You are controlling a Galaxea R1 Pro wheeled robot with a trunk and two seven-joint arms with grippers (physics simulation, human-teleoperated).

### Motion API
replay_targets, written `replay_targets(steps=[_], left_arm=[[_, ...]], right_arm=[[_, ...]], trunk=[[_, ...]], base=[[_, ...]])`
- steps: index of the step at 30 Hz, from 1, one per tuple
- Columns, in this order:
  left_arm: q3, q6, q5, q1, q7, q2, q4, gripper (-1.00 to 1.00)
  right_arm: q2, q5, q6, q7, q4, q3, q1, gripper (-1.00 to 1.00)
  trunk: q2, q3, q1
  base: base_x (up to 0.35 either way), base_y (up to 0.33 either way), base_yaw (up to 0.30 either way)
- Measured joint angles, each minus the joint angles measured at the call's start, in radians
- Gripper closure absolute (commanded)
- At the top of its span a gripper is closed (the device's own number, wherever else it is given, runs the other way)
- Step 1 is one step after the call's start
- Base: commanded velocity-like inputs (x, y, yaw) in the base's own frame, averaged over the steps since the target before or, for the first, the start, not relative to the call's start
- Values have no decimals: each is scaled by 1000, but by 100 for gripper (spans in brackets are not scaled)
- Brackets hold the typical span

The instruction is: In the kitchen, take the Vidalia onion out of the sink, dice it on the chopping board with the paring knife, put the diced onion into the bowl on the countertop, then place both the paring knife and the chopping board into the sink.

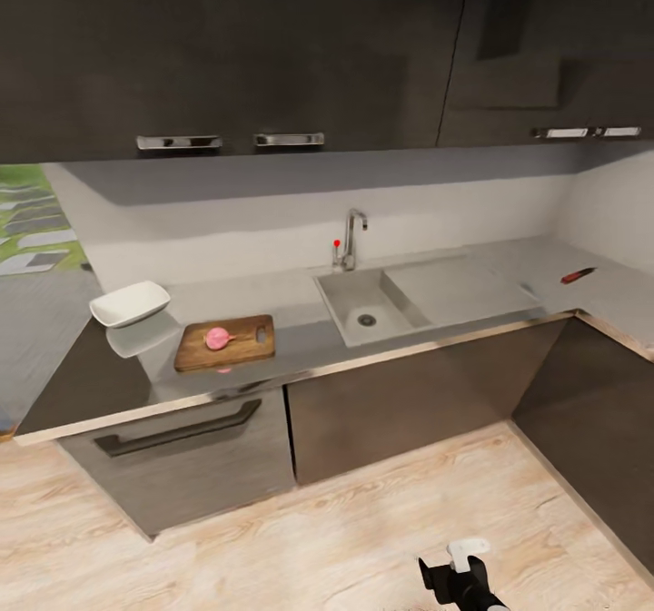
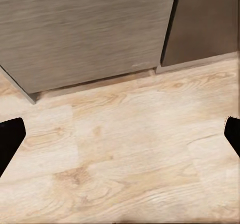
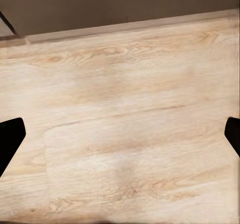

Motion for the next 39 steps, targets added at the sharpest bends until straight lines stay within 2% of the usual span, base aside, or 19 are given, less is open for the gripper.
replay_targets(steps=[12, 21, 39], left_arm=[[3, 0, 0, -1, 0, -1, 10, -100], [4, 0, 0, -1, -1, -3, 56, -100], [4, 0, 0, -1, -1, -4, 63, -100]], right_arm=[[-4, 0, 0, 0, 0, 0, 0, -100], [-4, 0, 0, 0, 0, 0, 0, -100], [-4, 0, 0, 0, 1, 2, 0, -100]], trunk=[[0, 0, 0], [0, 0, 0], [0, 0, 0]], base=[[0, 0, -267], [0, 0, -266], [0, 0, -239]])
